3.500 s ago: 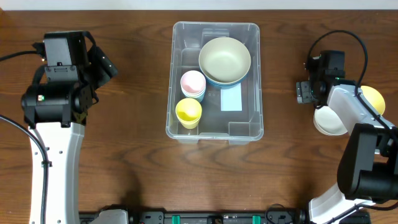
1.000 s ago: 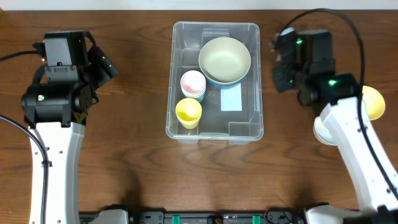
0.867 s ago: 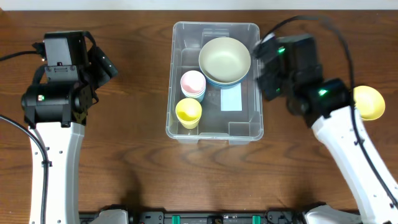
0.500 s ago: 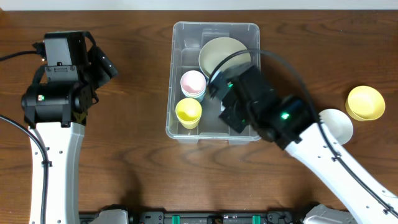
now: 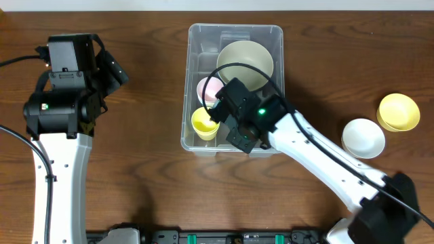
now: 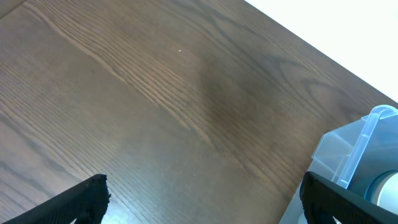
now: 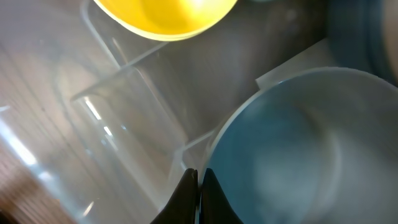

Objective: Pack container
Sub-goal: 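Carry the light blue bowl left and set it in the bin, then move the right gripper back right and grasp the white bowl, then carry the white bowl into the bin and stack it on the light blue bowl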

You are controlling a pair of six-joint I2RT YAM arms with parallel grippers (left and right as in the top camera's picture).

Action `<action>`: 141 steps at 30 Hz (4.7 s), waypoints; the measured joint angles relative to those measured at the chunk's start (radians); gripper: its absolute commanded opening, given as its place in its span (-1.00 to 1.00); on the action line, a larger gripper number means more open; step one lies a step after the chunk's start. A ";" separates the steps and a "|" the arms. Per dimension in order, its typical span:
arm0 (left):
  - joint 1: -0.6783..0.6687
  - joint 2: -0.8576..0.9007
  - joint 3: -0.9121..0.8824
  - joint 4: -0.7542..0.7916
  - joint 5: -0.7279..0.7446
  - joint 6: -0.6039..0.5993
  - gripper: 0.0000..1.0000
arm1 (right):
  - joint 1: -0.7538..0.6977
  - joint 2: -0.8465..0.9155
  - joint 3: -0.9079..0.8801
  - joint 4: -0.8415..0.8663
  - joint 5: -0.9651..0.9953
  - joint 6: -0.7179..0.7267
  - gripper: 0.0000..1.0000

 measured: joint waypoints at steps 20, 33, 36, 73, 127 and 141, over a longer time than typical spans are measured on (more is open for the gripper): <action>0.000 0.000 0.000 0.000 0.000 0.000 0.96 | -0.188 -0.279 0.000 -0.052 0.046 0.219 0.14; 0.000 0.000 0.000 0.000 0.000 0.000 0.96 | -0.654 -0.480 -0.005 -0.227 0.088 0.379 0.34; 0.000 0.000 0.000 0.000 0.000 0.000 0.96 | -0.721 -0.471 -0.050 -0.201 0.094 0.405 0.40; 0.000 0.000 0.000 0.000 0.000 0.000 0.96 | -0.874 -0.105 -0.523 0.409 0.147 0.512 0.25; 0.000 0.000 0.000 0.000 0.000 0.000 0.96 | 0.018 -0.012 0.284 -0.073 0.111 0.195 -0.98; 0.000 0.000 0.000 0.000 0.000 0.000 0.96 | 0.057 0.183 0.265 -0.196 0.177 0.235 -0.97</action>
